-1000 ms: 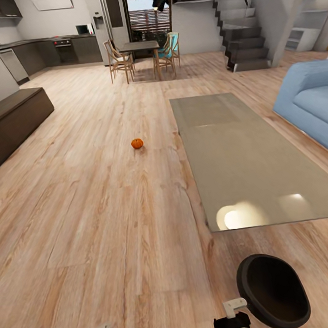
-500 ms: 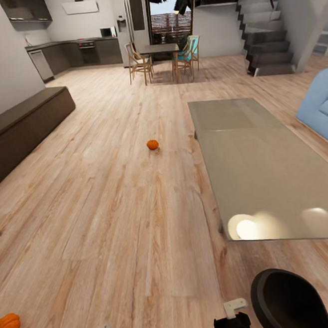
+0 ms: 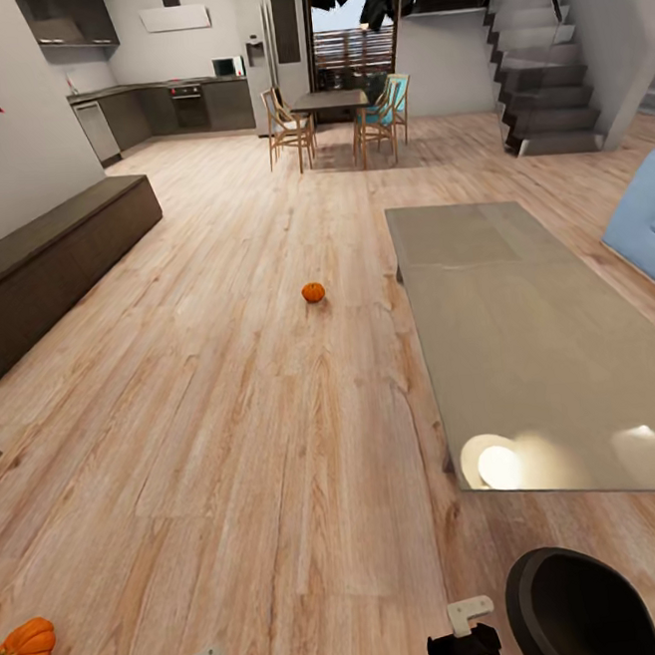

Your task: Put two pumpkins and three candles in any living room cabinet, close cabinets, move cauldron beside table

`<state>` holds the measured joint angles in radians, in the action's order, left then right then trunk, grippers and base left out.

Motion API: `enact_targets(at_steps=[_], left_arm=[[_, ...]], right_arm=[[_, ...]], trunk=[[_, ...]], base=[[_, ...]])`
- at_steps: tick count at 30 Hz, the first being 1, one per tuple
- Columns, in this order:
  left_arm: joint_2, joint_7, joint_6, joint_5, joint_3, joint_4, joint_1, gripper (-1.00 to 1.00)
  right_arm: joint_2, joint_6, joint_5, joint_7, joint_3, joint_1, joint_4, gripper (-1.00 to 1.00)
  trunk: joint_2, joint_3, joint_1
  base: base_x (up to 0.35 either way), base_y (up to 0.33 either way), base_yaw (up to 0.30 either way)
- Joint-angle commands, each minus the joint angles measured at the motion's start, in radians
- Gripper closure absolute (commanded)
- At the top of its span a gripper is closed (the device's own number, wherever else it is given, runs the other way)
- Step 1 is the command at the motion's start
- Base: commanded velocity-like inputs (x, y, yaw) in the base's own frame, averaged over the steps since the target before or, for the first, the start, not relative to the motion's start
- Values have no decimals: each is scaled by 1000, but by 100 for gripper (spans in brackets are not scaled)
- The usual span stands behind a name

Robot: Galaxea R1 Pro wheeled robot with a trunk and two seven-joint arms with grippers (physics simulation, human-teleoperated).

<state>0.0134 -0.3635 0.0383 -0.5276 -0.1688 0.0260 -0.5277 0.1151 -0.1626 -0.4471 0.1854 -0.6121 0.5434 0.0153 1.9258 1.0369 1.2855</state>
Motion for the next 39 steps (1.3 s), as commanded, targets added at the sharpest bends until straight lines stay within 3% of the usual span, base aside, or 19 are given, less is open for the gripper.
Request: enact_targets(at_steps=[1, 30, 39], left_arm=[[0, 0, 0, 0, 0, 0, 0, -100], [0, 0, 0, 0, 0, 0, 0, -100], [0, 0, 0, 0, 0, 0, 0, -100]], right_arm=[[0, 0, 0, -1, 0, 0, 0, -100], [0, 0, -2, -4, 0, -5, 0, -100], [0, 0, -1, -4, 0, -6, 0, -100]], trunk=[[-7, -3, -4], [-210, -94, -115], [-210, -94, -115]], base=[[0, 0, 0], [0, 0, 1], [0, 0, 0]])
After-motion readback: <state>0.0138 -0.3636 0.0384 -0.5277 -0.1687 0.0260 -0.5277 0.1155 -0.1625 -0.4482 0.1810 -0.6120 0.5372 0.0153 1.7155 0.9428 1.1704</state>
